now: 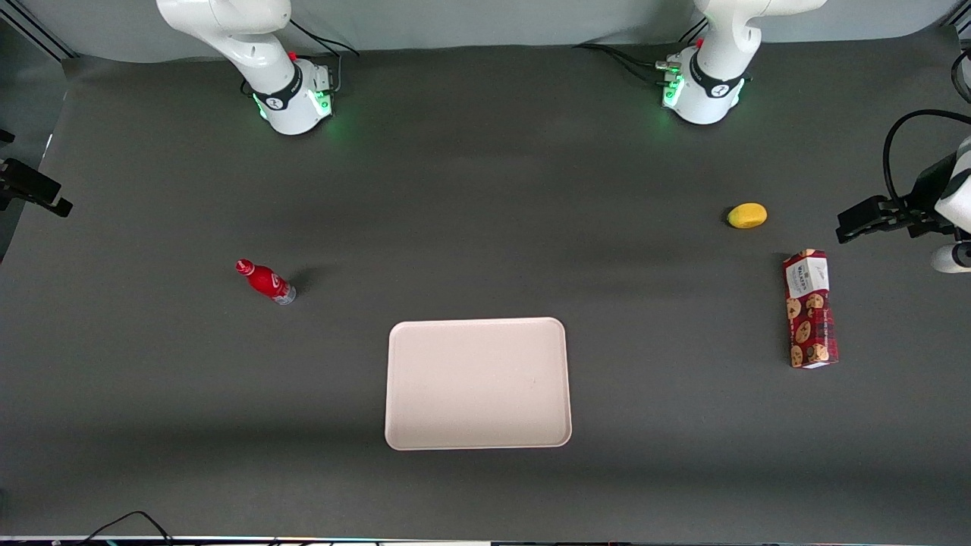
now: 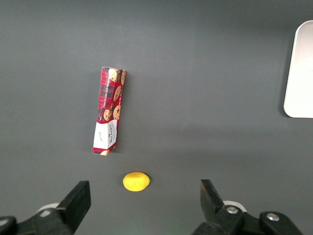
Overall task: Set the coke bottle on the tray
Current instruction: 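Lower the open right gripper toward the cap end of the red bottle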
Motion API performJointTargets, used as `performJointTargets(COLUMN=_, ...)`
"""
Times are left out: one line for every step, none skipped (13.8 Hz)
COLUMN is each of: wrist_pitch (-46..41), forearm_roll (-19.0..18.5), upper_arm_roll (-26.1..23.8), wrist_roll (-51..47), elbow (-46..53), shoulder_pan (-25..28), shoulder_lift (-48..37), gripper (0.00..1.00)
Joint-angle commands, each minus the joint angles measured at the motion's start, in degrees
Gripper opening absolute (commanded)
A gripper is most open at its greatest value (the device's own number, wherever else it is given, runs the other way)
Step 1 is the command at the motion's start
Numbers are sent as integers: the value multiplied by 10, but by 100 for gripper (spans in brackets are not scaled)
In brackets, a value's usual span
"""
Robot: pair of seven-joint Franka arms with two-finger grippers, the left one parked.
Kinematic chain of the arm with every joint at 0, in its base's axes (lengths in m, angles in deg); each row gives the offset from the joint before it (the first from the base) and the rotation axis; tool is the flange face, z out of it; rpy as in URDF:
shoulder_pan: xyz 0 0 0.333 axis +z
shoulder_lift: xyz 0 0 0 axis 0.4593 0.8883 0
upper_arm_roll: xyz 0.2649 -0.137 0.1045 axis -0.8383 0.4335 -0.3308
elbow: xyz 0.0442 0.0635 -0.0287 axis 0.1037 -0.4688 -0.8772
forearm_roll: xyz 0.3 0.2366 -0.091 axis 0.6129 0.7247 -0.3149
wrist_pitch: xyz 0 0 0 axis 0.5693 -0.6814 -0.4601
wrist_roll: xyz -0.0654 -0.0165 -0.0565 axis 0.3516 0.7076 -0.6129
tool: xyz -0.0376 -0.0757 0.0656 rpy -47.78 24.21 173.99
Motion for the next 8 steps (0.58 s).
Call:
performJointTargets(wrist_pitch=0, forearm_roll=-7, upper_arm_roll=-4, wrist_roll=10, elbow=9, shoulder_pan=-6, shoulder_lift=4, gripper=100)
performJointTargets(wrist_pitch=-1, forearm_roll=-6, upper_arm_roll=-4, wrist_roll=9, elbow=10, shoulder_pan=-7, shoulder_lift=4, gripper=100)
performJointTargets(wrist_pitch=-1, forearm_roll=-2, upper_arm_roll=-2, wrist_roll=9, elbow=10, shoulder_pan=-9, shoulder_lift=4, gripper=100)
performJointTargets(wrist_pitch=0, forearm_roll=1, upper_arm_roll=-2, wrist_roll=9, elbow=10, shoulder_pan=-10, shoulder_lift=6, gripper=100)
performJointTargets(wrist_pitch=0, forearm_roll=0, upper_arm_roll=-2, wrist_roll=9, elbow=10, shoulder_pan=-9, shoulder_lift=5, gripper=100)
performJointTargets(wrist_pitch=-1, forearm_roll=0, upper_arm_roll=-3, wrist_roll=9, elbow=9, shoulder_pan=-8, shoulder_lift=6, gripper=100)
performJointTargets(wrist_pitch=-1, forearm_roll=0, upper_arm_roll=-5, wrist_roll=9, elbow=9, shoulder_pan=-7, shoulder_lift=5, gripper=100)
performJointTargets(wrist_pitch=-1, forearm_roll=0, upper_arm_roll=-7, wrist_roll=9, elbow=6, shoulder_pan=-7, shoulder_lift=5, gripper=100)
